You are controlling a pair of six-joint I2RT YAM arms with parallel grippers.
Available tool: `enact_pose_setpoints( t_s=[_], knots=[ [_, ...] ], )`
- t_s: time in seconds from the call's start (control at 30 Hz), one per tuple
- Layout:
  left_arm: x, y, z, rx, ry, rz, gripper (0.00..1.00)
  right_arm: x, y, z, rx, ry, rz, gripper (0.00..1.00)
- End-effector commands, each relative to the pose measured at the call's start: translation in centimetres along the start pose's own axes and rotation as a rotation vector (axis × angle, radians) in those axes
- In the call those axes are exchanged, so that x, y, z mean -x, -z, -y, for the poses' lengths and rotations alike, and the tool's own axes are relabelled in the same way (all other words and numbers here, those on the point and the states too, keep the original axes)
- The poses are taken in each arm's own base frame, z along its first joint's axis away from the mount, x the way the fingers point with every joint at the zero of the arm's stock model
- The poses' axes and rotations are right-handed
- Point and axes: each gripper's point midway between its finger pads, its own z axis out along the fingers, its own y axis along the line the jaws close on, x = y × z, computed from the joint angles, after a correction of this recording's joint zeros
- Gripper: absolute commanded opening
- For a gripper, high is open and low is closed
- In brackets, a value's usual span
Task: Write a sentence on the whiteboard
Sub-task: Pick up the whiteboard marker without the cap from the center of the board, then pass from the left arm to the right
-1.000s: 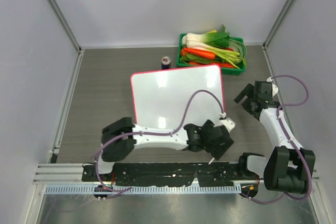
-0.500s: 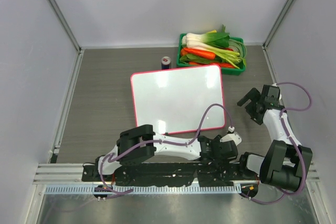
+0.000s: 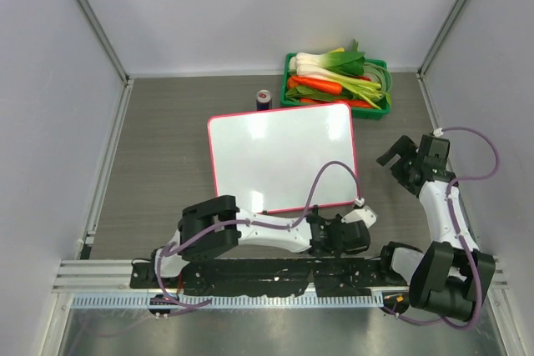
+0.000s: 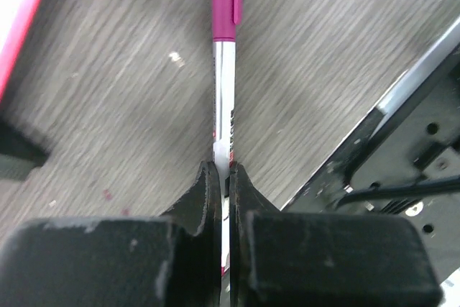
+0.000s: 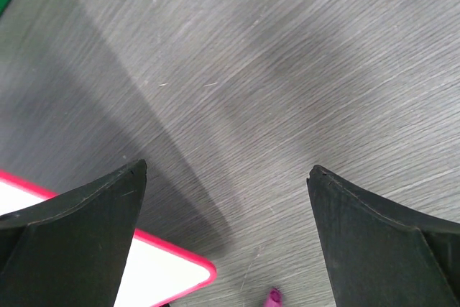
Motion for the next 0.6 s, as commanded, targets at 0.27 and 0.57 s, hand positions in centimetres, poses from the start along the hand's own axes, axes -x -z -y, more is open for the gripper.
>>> enact_pose_setpoints(
  t_s=[0.27, 0.57],
  knots=[
    [10.8, 13.7, -11.3, -0.092, 0.230, 0.198, 0.00, 6.1, 8.5, -9.4, 0.383, 0.061, 0.190, 0.98],
    [10.7, 23.3, -22.0, -0.219, 0.481, 0.369, 0.00, 2.4, 16.2, -22.0, 0.897, 0.266, 0.078, 0.99]
  ],
)
